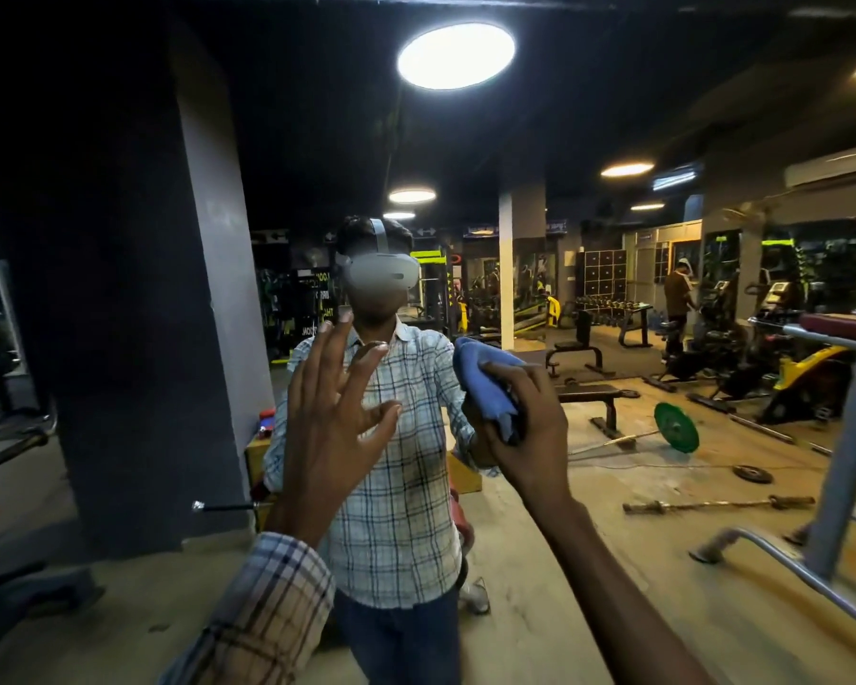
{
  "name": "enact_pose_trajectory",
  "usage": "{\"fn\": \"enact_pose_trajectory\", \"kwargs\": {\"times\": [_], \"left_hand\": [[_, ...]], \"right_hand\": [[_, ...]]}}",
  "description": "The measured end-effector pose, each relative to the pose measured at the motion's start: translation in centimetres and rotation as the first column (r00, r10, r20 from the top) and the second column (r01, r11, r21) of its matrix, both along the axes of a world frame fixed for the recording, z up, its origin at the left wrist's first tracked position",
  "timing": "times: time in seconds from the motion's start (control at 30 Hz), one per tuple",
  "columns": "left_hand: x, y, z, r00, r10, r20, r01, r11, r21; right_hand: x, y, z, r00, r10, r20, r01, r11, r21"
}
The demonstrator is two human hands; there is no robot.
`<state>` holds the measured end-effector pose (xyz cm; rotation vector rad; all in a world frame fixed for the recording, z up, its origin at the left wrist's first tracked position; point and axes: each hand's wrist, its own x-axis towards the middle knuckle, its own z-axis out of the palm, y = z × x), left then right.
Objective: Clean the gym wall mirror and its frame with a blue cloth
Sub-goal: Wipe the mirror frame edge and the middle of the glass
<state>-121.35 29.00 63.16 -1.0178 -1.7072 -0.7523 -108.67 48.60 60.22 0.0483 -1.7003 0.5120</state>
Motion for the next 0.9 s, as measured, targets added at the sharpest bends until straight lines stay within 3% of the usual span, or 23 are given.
{"fn": "enact_pose_trajectory", "kwargs": {"times": [0.33,0.4,0.47,0.53,0.63,0.67,0.7,0.77,0.8,0.83,0.9], "left_hand": [[1.4,0.6,-0.1,0.999,0.021,0.041,-0.022,0.999,0.031],[1.5,0.7,-0.3,0.999,0.013,0.049,-0.014,0.999,0.031],[1.3,0.6,-0.3,0.999,0.006,0.042,-0.008,0.999,0.031],[1.1,0.6,-0.4,1.000,0.006,0.028,-0.007,1.000,0.029],[0.9,0.8,-0.5,1.000,0.018,0.008,-0.018,0.999,0.028],[1.0,0.9,-0.6,1.000,0.019,0.014,-0.020,0.999,0.033],[1.0,1.0,-0.7,1.000,0.019,0.023,-0.020,0.999,0.042],[1.0,1.1,-0.8,1.000,0.007,0.030,-0.009,0.999,0.054],[1.0,1.2,-0.8,1.000,0.000,0.022,-0.001,0.998,0.059],[0.9,1.3,-0.8,1.000,-0.004,0.013,0.003,0.998,0.065],[0.9,1.5,-0.7,1.000,-0.006,0.011,0.005,0.997,0.077]], "right_hand": [[-0.6,-1.8,-2.1,0.999,0.031,-0.032,-0.036,0.989,-0.143],[-0.8,-2.6,-2.6,0.997,0.056,0.061,-0.052,0.997,-0.054],[-0.7,-1.8,-2.4,0.981,-0.013,0.192,-0.019,0.986,0.165],[-0.3,-0.2,-1.4,0.987,-0.070,0.145,0.036,0.973,0.226],[0.2,1.4,0.7,0.983,-0.043,-0.180,0.011,0.984,-0.177],[0.1,1.1,1.1,0.976,-0.042,-0.215,-0.017,0.964,-0.264],[-0.3,0.3,1.3,0.984,-0.052,-0.173,0.009,0.970,-0.242],[-1.2,-0.7,1.1,0.997,-0.056,0.049,0.051,0.993,0.106],[-1.3,-0.2,1.3,0.988,-0.076,0.136,0.035,0.959,0.281],[-1.2,0.6,2.2,0.985,-0.087,0.149,0.028,0.932,0.361],[-0.7,1.9,5.4,0.999,-0.047,-0.022,0.050,0.978,0.205]]}}
